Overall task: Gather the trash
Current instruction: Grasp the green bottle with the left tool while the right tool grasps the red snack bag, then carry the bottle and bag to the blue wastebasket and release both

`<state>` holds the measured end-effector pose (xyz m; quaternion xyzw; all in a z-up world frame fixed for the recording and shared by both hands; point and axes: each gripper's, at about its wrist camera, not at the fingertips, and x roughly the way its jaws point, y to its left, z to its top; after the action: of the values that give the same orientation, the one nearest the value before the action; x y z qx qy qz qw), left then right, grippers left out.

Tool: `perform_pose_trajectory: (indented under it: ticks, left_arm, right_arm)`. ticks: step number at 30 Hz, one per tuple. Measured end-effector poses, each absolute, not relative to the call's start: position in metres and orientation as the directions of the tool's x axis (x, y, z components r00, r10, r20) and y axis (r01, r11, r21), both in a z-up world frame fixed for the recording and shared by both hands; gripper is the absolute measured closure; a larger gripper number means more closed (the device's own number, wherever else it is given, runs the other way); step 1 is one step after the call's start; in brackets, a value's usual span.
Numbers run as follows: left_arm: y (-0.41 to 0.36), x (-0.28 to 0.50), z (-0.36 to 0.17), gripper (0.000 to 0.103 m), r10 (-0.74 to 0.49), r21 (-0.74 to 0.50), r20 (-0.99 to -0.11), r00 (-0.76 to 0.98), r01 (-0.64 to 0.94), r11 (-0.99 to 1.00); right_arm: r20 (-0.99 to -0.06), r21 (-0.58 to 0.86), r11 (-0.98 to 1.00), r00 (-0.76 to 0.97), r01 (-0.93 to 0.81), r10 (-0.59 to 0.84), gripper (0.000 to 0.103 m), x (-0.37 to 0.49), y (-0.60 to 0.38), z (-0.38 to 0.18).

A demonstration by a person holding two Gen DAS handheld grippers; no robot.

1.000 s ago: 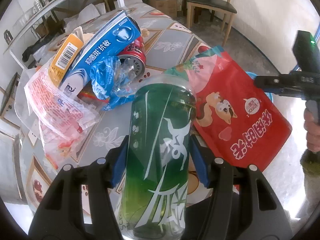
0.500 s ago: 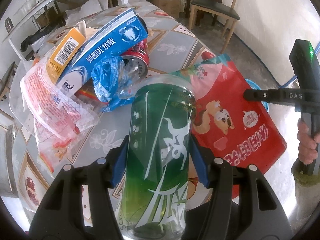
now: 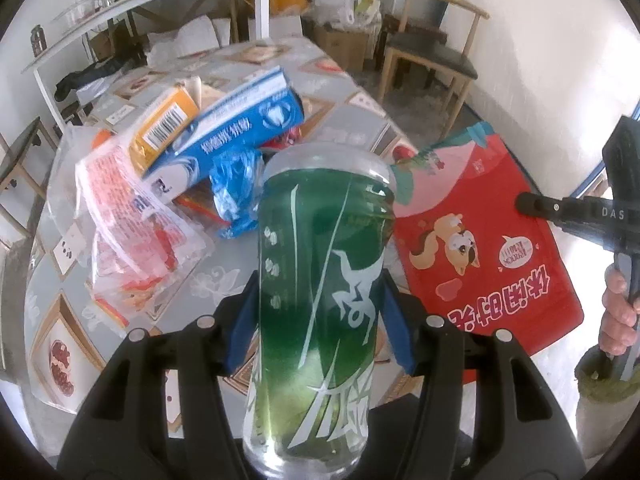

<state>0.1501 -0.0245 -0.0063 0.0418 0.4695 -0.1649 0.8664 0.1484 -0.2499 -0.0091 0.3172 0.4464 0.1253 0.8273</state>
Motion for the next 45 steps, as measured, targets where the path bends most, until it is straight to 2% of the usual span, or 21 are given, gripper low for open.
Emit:
perform_pose_trajectory:
  ticks: [10, 18, 27, 34, 39, 45]
  left_arm:
    - [-0.054, 0.148, 0.026, 0.050, -0.353, -0.172, -0.765, 0.539, 0.357, 0.918]
    - [-0.098, 0.158, 0.021, 0.050, -0.424, -0.229, -0.770, 0.477, 0.413, 0.881]
    - [-0.123, 0.159, 0.005, 0.050, -0.434, -0.243, -0.790, 0.433, 0.429, 0.870]
    - [-0.150, 0.168, 0.011, 0.050, -0.499, -0.285, -0.778, 0.382, 0.493, 0.822]
    - [-0.205, 0.186, 0.017, 0.050, -0.560, -0.325, -0.772, 0.299, 0.571, 0.754]
    - [-0.288, 0.210, 0.003, 0.050, -0.579, -0.344, -0.792, 0.192, 0.643, 0.684]
  right_arm:
    - [-0.629, 0.627, 0.774, 0.644, 0.088, 0.436, 0.101, 0.125, -0.281, 0.025]
    - [-0.598, 0.630, 0.766, 0.709, 0.126, 0.375, 0.101, 0.097, -0.318, 0.038]
    - [-0.602, 0.643, 0.741, 0.725, 0.192, 0.335, 0.101, 0.082, -0.355, 0.022]
    - [-0.591, 0.665, 0.700, 0.757, 0.261, 0.280, 0.101, 0.068, -0.387, 0.010]
    - [-0.595, 0.662, 0.672, 0.778, 0.331, 0.203, 0.101, 0.055, -0.423, 0.004]
    - [-0.637, 0.654, 0.608, 0.761, 0.449, 0.123, 0.101, 0.047, -0.477, -0.028]
